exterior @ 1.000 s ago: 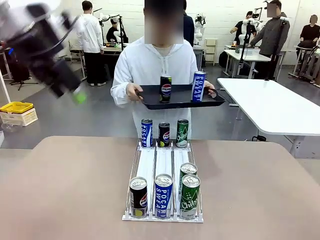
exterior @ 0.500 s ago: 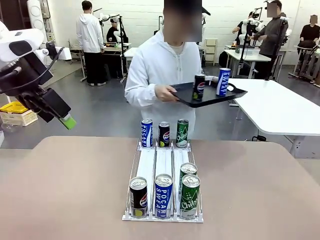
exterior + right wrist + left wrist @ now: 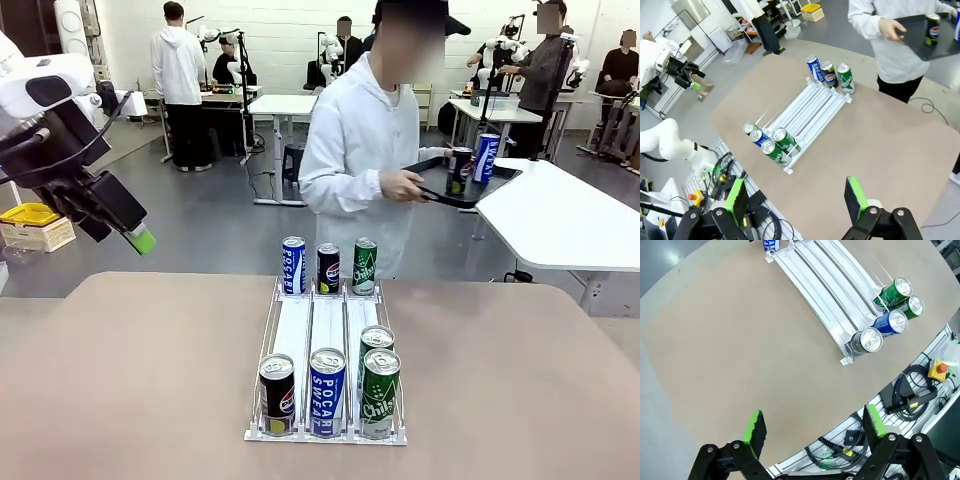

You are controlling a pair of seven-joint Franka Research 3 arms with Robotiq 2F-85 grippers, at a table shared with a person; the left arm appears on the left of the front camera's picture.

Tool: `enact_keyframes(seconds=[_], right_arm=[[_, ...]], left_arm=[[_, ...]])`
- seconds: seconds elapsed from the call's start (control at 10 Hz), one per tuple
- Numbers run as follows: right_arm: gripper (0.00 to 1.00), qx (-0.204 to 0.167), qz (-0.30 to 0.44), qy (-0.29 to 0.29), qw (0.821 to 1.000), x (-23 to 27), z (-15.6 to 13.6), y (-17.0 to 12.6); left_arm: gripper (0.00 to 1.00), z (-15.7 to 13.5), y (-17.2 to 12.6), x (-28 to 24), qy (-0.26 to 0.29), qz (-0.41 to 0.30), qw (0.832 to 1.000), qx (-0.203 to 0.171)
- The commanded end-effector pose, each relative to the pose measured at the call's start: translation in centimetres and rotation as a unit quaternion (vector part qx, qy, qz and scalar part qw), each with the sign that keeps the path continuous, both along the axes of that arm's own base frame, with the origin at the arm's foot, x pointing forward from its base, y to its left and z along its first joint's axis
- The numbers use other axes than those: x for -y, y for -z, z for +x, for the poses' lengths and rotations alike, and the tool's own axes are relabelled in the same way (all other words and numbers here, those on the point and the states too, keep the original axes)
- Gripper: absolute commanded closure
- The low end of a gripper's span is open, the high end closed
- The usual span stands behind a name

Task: Retrieve and hand over the desired beverage to the person.
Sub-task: Place the picked can on the Handle tray extended by the person.

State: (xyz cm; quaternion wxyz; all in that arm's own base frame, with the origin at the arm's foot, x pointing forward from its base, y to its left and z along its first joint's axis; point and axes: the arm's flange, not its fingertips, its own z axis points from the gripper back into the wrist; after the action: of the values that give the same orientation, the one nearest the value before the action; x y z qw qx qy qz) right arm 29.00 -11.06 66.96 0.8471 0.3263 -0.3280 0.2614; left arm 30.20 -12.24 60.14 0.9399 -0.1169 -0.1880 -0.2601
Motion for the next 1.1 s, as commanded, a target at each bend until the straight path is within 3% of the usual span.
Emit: enact_keyframes(seconds=[0.0, 0.5, 0.7, 1.0], right_arm=[[0.0, 0.011, 0.016, -0.011, 1.0, -0.2, 0.2, 0.0], [0.0, 0.011, 0.016, -0.011, 1.0, -0.2, 0.2, 0.0], [0.0, 0.011, 0.016, -0.011, 1.0, -0.2, 0.2, 0.0], [0.0, 0.011, 0.016, -0.011, 1.0, -0.2, 0.2, 0.0]], left_arm=[[0.0, -0.3, 0.2, -0.2, 0.007, 0.001, 1.0, 0.003], [0.0, 0.0, 0.0, 0.0, 0.0, 0.0, 1.0, 0.0], [0.0, 0.5, -2.2, -5.4, 0.117, -0.041, 0.992, 0.008], [0.0, 0.9, -6.0, -13.6, 0.23, -0.182, 0.954, 0.069]])
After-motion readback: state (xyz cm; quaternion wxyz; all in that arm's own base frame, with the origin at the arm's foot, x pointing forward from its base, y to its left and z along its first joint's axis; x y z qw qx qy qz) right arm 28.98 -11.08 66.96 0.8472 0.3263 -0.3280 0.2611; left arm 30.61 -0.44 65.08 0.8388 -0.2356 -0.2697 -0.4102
